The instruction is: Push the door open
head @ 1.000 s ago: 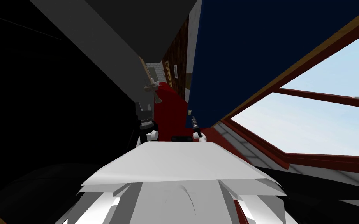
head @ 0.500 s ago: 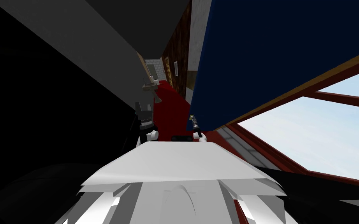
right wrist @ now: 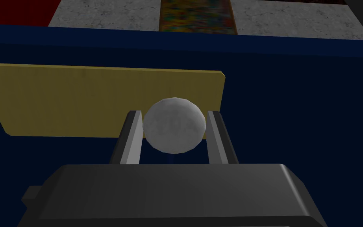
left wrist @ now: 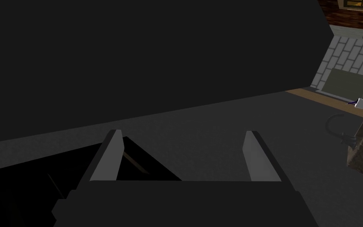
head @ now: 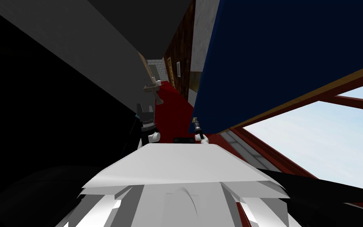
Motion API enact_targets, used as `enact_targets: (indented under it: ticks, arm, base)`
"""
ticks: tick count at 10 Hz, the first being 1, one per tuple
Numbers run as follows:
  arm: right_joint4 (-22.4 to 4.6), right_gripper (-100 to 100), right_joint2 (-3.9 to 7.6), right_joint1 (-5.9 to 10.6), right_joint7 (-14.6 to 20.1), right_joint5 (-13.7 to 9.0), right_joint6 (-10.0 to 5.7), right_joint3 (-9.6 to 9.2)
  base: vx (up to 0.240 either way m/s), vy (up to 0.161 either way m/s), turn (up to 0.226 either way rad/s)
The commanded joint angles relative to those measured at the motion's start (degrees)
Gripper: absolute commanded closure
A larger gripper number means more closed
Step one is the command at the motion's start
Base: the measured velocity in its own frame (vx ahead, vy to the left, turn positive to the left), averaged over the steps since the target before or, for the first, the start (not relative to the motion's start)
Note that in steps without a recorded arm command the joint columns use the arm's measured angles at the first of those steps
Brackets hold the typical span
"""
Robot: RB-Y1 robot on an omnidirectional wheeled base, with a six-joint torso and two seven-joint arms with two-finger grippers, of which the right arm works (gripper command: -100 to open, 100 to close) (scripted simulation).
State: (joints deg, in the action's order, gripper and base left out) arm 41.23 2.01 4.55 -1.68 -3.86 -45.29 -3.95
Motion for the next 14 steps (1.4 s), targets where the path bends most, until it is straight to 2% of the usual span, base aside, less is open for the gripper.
enact_targets:
  ticks: [1,4,5,8,10,12,14]
  arm:
    - [-0.03,100,-0.01,-0.08,0.01,0.00,0.00,-0.02]
    - [-0.03,100,-0.01,-0.08,0.01,0.00,0.00,-0.02]
    - [-0.21,100,0.60,-0.08,-0.21,-0.35,0.15,0.68]
    - [-0.33,100,1.37,0.01,-0.51,-0.95,0.18,1.84]
    - [-0.33,100,1.37,0.01,-0.51,-0.95,0.18,1.84]
    - [-0.51,100,2.15,0.14,-0.91,-1.78,0.23,3.43]
    - [-0.54,100,2.27,0.17,-0.98,-1.93,0.24,3.72]
  base:
    - [-0.018,-0.005,0.005]
    - [-0.006,0.000,-0.001]
    - [0.093,0.015,-0.031]
    - [0.159,0.057,-0.041]
    - [0.090,0.016,-0.001]
    - [0.152,0.038,-0.058]
    - [0.150,0.051,-0.044]
